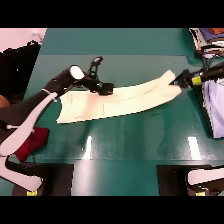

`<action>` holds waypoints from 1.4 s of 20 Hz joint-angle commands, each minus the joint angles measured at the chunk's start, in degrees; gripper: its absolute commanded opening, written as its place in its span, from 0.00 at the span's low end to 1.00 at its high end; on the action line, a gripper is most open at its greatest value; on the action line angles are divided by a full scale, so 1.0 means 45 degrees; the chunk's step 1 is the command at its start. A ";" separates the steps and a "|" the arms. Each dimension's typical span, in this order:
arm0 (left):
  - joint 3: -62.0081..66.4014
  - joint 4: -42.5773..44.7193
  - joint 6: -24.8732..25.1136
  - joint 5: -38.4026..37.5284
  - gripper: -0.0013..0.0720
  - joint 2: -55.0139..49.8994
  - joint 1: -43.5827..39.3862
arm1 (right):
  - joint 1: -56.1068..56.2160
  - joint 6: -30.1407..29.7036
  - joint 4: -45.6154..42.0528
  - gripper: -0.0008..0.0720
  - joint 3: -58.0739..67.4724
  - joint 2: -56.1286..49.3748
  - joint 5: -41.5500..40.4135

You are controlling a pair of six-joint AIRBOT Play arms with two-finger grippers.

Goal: Fold the shirts.

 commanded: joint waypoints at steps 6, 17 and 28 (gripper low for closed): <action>0.1375 0.0034 -0.0311 -0.0782 0.05 -0.2132 -0.0578 | 0.3172 0.0884 0.1477 0.03 0.3254 0.1394 -0.0325; 0.1384 0.0335 0.0233 -0.1758 0.05 0.0121 0.1326 | 0.6771 0.0568 0.1462 0.03 0.4027 0.1054 -0.2458; 0.1375 0.2497 0.0748 -0.3274 0.05 0.6290 0.7927 | 1.3168 0.0325 0.1418 0.69 0.4031 -0.3162 -0.8140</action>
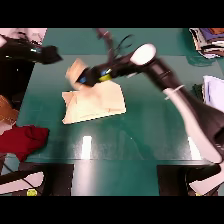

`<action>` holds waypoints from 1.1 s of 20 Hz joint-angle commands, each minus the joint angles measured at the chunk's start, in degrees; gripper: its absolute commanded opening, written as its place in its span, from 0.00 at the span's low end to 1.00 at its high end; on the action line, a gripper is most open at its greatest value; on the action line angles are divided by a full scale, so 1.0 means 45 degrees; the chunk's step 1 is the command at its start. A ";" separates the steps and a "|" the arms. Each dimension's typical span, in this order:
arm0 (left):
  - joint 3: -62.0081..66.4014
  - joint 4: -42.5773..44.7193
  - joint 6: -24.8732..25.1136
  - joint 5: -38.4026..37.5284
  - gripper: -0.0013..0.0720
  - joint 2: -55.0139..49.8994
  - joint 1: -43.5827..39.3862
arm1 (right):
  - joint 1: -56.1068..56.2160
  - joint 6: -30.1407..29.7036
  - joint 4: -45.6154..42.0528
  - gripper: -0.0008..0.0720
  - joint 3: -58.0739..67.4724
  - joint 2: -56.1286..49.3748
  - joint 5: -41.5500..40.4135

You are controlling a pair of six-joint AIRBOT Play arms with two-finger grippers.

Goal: Fold the shirts.

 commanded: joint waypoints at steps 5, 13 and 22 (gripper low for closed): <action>-0.0083 0.0330 0.0049 -0.1088 0.05 0.1268 0.1671 | 0.0170 0.0063 -0.1705 0.60 -0.0194 -0.0816 0.1530; -0.0102 0.0199 0.0044 -0.1685 0.05 0.1248 0.1656 | -0.5051 0.0583 -0.2759 0.69 -0.6086 0.2307 0.1807; -0.0102 0.0185 0.0044 -0.1520 0.05 0.1248 0.1656 | -0.6169 0.0534 0.0102 0.88 -0.7125 0.0316 0.1443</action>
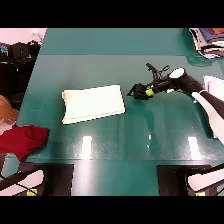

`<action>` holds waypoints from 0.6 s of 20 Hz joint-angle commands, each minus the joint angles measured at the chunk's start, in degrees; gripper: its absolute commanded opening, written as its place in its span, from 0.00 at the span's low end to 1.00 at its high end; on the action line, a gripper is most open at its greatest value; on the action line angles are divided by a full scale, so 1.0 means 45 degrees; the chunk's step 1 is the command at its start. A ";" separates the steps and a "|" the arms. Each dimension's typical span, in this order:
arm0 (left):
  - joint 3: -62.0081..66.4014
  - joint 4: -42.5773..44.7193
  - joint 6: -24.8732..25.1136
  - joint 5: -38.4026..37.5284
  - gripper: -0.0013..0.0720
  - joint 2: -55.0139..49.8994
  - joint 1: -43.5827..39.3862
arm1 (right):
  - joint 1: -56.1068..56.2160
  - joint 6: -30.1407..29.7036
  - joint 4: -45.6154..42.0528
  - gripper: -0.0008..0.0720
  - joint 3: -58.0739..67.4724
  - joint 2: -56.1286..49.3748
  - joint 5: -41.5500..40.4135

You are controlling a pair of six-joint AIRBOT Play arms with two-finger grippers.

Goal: Fold the shirts.

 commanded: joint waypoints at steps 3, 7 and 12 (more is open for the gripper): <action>0.0000 0.0000 -0.0005 0.0204 0.05 0.0010 0.0010 | 0.0806 -0.0427 0.2239 0.87 -0.0053 -0.1569 -0.0563; 0.0000 0.0000 0.0000 0.0291 0.05 0.0010 0.0010 | 0.2030 -0.0457 0.2419 0.85 0.1763 -0.2807 -0.0583; 0.0000 -0.0073 -0.0015 0.0180 0.05 0.0010 0.0010 | 0.2905 -0.0457 0.2297 0.12 0.3895 -0.3881 -0.0753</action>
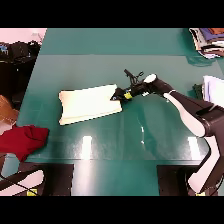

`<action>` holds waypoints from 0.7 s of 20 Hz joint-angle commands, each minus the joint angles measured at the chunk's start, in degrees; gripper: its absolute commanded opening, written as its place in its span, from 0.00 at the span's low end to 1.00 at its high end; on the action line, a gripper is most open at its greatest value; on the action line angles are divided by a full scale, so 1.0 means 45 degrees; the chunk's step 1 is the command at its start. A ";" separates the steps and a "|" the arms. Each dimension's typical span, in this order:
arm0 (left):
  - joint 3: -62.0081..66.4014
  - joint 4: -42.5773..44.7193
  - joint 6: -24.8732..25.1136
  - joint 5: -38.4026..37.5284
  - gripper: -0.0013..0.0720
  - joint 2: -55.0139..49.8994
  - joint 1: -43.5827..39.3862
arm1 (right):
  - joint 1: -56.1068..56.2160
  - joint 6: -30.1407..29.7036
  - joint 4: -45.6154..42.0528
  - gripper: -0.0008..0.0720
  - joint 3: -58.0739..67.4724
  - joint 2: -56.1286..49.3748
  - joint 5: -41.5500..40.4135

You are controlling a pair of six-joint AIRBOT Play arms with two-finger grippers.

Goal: Fold the shirts.

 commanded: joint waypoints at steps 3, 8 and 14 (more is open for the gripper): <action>0.0000 -0.0996 -0.0044 -0.0301 0.05 0.0015 -0.0083 | 0.0049 -0.0015 0.0092 0.03 0.1452 -0.0078 -0.0039; 0.0000 -0.0981 0.0000 0.0165 0.05 0.0010 -0.2419 | -0.3230 0.0432 -0.2234 0.03 0.1433 0.2535 0.0170; 0.0000 -0.0986 -0.0005 0.2511 0.05 0.0010 -0.5367 | -0.9258 0.0457 -0.3371 0.03 0.1433 0.5129 0.0457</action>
